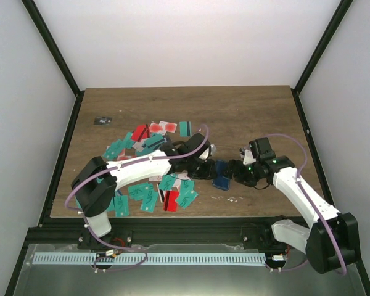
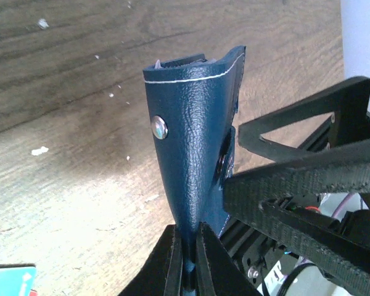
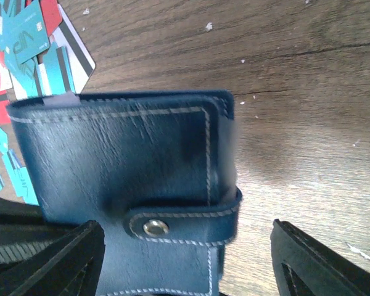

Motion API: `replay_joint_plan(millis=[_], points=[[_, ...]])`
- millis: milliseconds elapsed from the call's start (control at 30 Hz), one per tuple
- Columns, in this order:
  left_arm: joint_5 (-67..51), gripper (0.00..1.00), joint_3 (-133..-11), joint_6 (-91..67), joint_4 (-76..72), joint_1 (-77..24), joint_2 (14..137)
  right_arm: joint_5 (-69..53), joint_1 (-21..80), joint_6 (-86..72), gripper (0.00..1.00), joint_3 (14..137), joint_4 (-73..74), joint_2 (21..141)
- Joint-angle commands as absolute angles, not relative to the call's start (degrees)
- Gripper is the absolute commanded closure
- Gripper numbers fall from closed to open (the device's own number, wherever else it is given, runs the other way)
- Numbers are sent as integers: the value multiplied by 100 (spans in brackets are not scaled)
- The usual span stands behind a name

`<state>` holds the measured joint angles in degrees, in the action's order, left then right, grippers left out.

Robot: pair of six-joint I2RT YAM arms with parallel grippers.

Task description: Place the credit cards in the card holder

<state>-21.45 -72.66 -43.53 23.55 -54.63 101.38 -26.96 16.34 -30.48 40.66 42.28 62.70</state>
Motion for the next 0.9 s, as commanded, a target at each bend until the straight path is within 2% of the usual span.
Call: replay_joint_plan(millis=[0, 433, 867], points=[[-2120, 96, -7494, -4247, 2692, -5633, 9969, -2928, 1668, -2911, 26, 4179, 4289, 6153], [-1995, 96, -7923, -4155, 3078, -5720, 9873, -3022, 1678, -2923, 37, 3862, 4304, 5927], [-2146, 96, -8463, -3743, 3523, -5721, 9990, -2856, 1719, -3074, 36, 3919, 4221, 6156]])
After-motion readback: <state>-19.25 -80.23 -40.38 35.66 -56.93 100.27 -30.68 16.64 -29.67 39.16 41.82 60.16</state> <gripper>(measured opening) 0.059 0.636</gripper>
